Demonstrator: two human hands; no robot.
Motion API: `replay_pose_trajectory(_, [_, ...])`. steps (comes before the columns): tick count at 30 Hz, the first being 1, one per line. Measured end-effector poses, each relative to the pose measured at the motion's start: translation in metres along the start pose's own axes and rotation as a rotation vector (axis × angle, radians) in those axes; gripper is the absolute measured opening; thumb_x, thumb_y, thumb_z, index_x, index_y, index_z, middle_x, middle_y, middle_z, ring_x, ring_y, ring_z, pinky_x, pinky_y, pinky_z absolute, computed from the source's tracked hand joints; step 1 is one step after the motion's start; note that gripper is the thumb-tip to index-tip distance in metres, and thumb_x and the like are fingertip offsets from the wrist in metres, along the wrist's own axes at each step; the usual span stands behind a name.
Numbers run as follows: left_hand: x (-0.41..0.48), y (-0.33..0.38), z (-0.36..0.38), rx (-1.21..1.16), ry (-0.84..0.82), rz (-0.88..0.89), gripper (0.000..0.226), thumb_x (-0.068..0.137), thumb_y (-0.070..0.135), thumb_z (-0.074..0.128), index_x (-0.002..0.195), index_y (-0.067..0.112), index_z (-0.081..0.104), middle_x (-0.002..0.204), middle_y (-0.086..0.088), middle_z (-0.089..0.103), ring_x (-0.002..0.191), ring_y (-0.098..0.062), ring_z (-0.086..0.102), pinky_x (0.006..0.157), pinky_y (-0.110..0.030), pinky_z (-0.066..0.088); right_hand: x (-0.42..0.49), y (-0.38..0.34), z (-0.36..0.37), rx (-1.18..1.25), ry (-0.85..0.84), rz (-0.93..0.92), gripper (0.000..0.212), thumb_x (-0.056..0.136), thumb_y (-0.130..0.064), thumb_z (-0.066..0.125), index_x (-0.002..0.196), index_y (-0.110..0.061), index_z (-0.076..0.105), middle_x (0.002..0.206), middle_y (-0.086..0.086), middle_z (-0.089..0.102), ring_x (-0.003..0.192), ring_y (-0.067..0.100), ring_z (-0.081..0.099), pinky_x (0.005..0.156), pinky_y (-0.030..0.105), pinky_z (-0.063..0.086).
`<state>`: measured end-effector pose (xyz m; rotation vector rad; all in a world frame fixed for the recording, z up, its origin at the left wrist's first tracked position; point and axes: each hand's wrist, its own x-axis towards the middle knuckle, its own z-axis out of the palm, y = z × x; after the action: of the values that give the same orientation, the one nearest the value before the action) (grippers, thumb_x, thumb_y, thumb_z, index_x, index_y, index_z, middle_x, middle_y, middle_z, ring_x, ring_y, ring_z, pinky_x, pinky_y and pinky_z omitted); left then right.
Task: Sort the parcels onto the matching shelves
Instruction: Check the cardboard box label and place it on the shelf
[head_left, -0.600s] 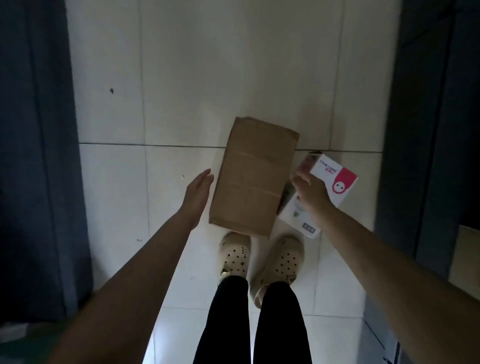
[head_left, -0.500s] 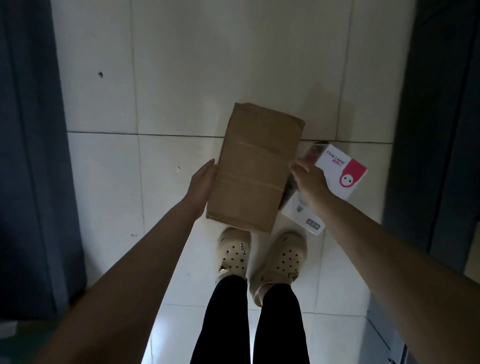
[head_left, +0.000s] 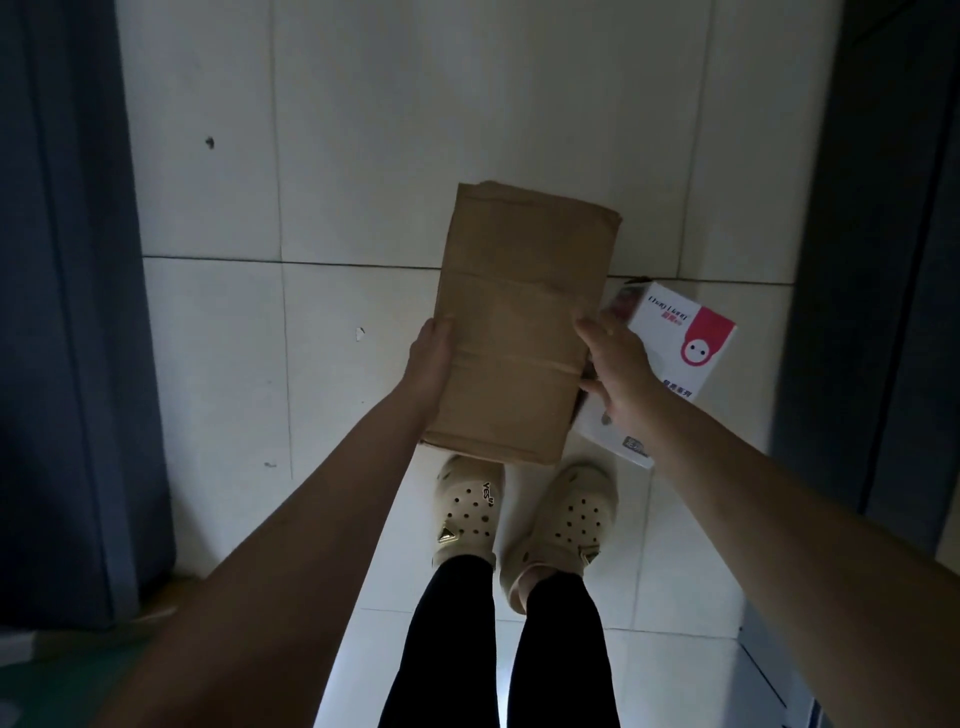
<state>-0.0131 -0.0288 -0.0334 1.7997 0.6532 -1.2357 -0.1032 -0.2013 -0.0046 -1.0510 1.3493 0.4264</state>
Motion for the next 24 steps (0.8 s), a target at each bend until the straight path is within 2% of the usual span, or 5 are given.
replay_pose_trajectory(5, [-0.082, 0.076, -0.003, -0.092, 0.128, 0.094, 0.070, 0.082, 0.055, 0.036, 0.142, 0.023, 0.046, 0.145, -0.011, 0.045, 0.127, -0.030, 0.049, 0.108, -0.049, 0.040, -0.058, -0.064, -0.001, 0.095, 0.040, -0.155, 0.059, 0.088, -0.060, 0.049, 0.122, -0.013, 0.058, 0.106, 0.019, 0.063, 0.121, 0.042, 0.047, 0.088, 0.044, 0.050])
replay_pose_trajectory(6, [-0.101, 0.091, -0.006, -0.121, 0.142, 0.116, 0.068, 0.085, 0.055, 0.036, 0.145, 0.024, 0.042, 0.149, -0.011, 0.040, 0.130, -0.030, 0.046, 0.111, -0.048, 0.037, -0.076, -0.081, -0.003, 0.138, 0.041, -0.188, 0.062, 0.086, -0.062, 0.049, 0.109, -0.005, 0.059, 0.091, 0.017, 0.061, 0.081, 0.011, 0.041, 0.080, 0.038, 0.049])
replay_pose_trajectory(7, [-0.119, 0.105, -0.010, -0.164, 0.146, 0.138, 0.069, 0.087, 0.057, 0.037, 0.148, 0.024, 0.039, 0.152, -0.009, 0.036, 0.133, -0.028, 0.043, 0.113, -0.047, 0.035, -0.093, -0.097, -0.006, 0.173, 0.047, -0.210, 0.064, 0.083, -0.067, 0.050, 0.102, -0.007, 0.060, 0.089, 0.014, 0.062, 0.077, 0.026, 0.060, 0.078, 0.036, 0.048])
replay_pose_trajectory(19, [-0.450, 0.258, -0.074, -0.500, 0.010, 0.514, 0.058, 0.103, 0.045, 0.018, 0.134, 0.013, 0.056, 0.129, 0.002, 0.059, 0.111, -0.005, 0.053, 0.112, -0.043, 0.038, -0.452, -0.240, -0.063, 0.395, 0.005, -0.393, 0.120, 0.046, -0.096, 0.041, 0.131, -0.013, 0.055, 0.133, 0.014, 0.061, 0.121, 0.029, 0.057, 0.105, 0.051, 0.040])
replay_pose_trajectory(24, [-0.564, 0.254, -0.108, -0.529, 0.016, 0.615, 0.058, 0.104, 0.042, 0.025, 0.128, 0.004, 0.062, 0.134, -0.006, 0.062, 0.120, -0.012, 0.056, 0.112, -0.044, 0.040, -0.573, -0.243, -0.091, 0.437, -0.166, -0.468, 0.082, 0.083, -0.079, 0.018, 0.149, -0.033, 0.029, 0.155, 0.013, 0.035, 0.139, 0.037, 0.037, 0.110, 0.066, 0.024])
